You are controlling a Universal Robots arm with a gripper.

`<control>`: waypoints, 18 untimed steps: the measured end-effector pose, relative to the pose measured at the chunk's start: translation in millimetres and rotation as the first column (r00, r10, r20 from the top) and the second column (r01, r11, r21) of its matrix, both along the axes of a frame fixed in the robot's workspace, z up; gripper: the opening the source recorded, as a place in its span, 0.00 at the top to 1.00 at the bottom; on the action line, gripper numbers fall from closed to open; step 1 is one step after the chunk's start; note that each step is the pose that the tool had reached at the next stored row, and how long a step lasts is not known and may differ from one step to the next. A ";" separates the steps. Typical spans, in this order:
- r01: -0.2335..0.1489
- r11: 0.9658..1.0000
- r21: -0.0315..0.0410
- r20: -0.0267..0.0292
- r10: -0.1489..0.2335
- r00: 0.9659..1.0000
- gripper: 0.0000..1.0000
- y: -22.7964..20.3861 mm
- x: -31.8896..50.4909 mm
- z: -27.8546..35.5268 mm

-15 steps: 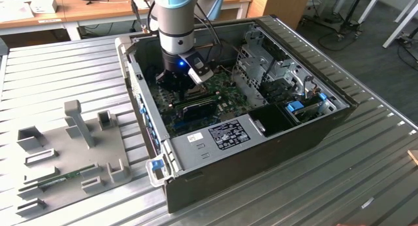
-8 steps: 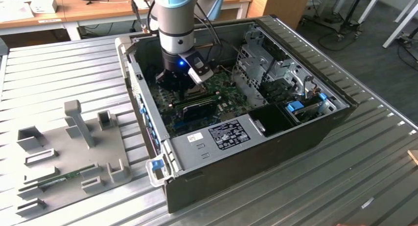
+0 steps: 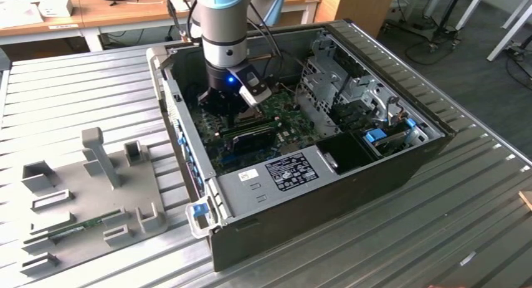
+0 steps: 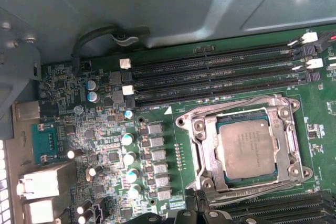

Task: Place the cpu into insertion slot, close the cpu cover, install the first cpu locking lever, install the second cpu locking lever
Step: 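Install the second cpu locking lever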

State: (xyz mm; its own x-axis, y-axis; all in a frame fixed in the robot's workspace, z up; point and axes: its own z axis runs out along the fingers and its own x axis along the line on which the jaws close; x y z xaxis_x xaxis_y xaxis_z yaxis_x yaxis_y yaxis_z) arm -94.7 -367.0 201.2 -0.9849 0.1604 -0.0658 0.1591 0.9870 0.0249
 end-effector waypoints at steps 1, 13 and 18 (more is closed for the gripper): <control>0.000 1.000 0.000 0.000 0.000 1.000 0.90 0.1 0.0 0.0; 0.000 1.000 0.010 0.000 0.000 1.000 0.90 1.3 -0.5 -0.6; 0.000 1.000 0.012 0.001 0.000 1.000 0.90 1.2 -1.8 -1.7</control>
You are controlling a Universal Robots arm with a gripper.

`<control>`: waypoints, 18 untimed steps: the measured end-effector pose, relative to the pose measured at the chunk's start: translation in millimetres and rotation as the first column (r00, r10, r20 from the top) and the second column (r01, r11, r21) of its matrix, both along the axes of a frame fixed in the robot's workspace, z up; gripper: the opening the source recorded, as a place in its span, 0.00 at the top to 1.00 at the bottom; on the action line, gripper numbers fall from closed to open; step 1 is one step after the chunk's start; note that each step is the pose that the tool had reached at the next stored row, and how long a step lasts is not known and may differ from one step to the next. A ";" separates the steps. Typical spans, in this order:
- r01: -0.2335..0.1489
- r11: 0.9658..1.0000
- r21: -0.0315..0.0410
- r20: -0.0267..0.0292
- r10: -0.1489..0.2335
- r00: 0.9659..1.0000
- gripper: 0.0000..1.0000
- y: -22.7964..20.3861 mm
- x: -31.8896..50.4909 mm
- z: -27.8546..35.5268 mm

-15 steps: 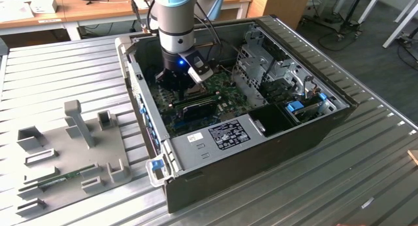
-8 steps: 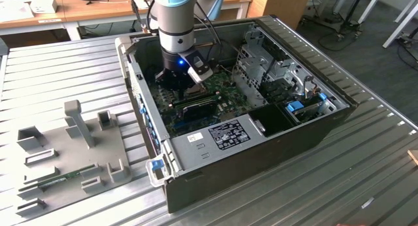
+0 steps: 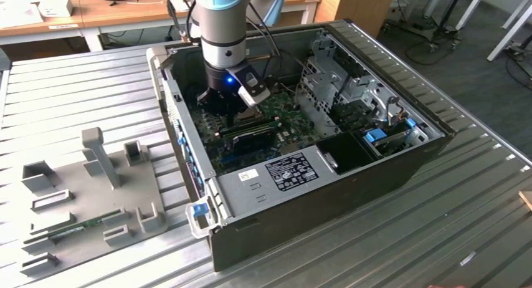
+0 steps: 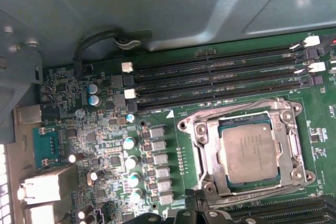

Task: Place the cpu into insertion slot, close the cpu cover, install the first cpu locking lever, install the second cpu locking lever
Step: 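Install the second cpu locking lever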

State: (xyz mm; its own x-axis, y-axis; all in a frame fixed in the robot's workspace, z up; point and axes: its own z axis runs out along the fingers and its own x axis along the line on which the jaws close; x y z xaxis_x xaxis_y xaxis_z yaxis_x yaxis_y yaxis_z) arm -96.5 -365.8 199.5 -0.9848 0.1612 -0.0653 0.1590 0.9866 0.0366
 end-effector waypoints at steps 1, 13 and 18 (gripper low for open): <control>0.000 1.000 0.000 0.000 0.000 1.000 0.90 0.0 -0.3 -0.2; 0.000 1.000 0.003 0.001 0.000 1.000 0.90 0.0 -2.1 -3.1; 0.000 1.000 0.003 0.001 0.000 1.000 0.90 0.0 -2.3 -4.4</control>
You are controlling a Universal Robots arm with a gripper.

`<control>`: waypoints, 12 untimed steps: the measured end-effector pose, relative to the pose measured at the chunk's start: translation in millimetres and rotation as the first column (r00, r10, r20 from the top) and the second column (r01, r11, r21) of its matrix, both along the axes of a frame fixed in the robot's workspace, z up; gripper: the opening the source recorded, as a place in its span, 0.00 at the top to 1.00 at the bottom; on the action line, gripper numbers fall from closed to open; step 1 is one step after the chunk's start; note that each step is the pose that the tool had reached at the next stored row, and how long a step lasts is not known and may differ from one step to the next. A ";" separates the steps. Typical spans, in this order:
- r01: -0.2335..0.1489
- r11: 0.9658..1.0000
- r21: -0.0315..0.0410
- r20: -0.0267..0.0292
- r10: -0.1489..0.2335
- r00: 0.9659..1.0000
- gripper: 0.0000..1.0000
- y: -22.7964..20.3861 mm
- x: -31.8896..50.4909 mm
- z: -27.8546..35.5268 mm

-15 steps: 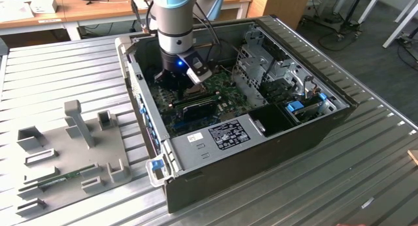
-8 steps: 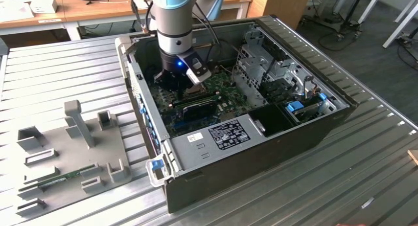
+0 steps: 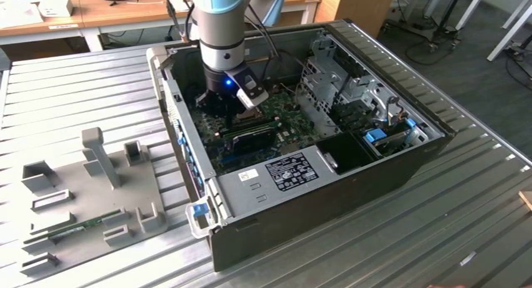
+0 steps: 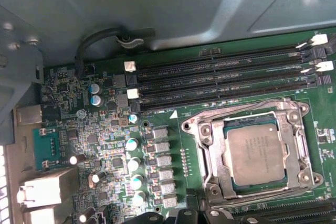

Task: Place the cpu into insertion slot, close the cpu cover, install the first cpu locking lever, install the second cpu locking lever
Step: 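Install the second cpu locking lever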

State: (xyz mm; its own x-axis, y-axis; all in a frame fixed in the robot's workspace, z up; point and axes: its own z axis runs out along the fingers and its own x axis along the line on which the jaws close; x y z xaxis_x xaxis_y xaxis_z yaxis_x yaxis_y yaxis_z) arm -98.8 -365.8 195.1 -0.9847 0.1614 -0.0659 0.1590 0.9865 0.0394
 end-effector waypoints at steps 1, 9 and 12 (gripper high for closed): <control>0.000 1.000 0.000 0.000 0.000 1.000 0.90 0.0 0.0 -0.2; 0.000 1.000 0.000 0.000 0.000 1.000 0.90 0.0 0.0 -0.5; 0.000 1.000 0.000 0.000 0.000 1.000 0.90 0.1 0.0 0.3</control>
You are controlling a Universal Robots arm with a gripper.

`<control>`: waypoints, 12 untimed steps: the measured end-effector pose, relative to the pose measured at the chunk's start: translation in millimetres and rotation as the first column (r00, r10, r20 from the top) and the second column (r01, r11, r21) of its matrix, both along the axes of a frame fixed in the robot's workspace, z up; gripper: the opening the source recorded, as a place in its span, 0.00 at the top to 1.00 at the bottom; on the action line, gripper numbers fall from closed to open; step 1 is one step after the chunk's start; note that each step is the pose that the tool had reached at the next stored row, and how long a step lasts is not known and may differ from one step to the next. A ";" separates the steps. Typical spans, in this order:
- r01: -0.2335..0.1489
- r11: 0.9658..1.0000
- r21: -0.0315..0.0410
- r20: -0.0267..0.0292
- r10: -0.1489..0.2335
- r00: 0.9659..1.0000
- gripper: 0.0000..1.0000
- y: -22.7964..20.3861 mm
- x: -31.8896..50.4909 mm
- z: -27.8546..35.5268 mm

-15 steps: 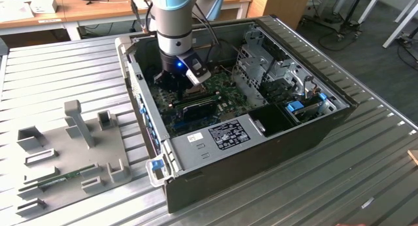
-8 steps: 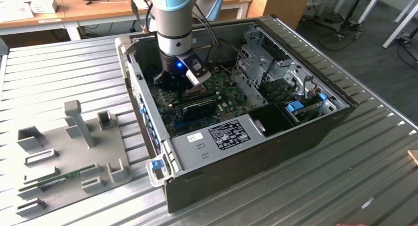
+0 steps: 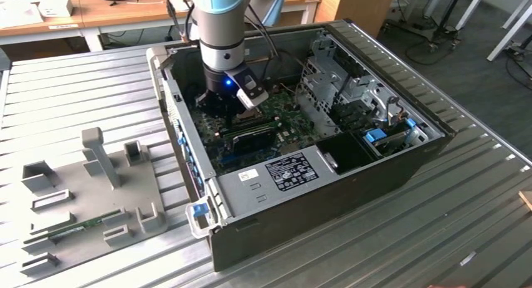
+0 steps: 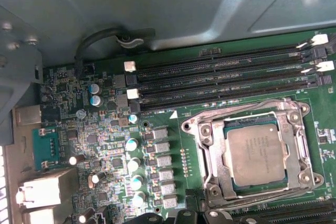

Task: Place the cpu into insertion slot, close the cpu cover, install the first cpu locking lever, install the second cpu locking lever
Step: 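Install the second cpu locking lever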

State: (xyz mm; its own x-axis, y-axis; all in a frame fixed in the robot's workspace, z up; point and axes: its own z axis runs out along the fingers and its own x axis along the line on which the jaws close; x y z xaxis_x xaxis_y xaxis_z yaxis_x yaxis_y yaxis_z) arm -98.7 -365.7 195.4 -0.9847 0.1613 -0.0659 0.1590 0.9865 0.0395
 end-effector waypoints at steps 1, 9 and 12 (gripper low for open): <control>0.000 1.000 0.000 0.000 0.000 1.000 0.90 0.0 0.0 0.7; 0.000 1.000 0.000 0.000 0.000 1.000 0.90 0.1 0.0 9.8; 0.000 1.000 0.000 0.000 0.000 1.000 0.90 0.1 0.0 14.6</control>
State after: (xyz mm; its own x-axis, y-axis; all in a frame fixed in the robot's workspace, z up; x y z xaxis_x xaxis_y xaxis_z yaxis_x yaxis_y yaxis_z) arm -98.7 -365.6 210.0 -0.9847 0.1614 -0.0659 0.1590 0.9865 0.0396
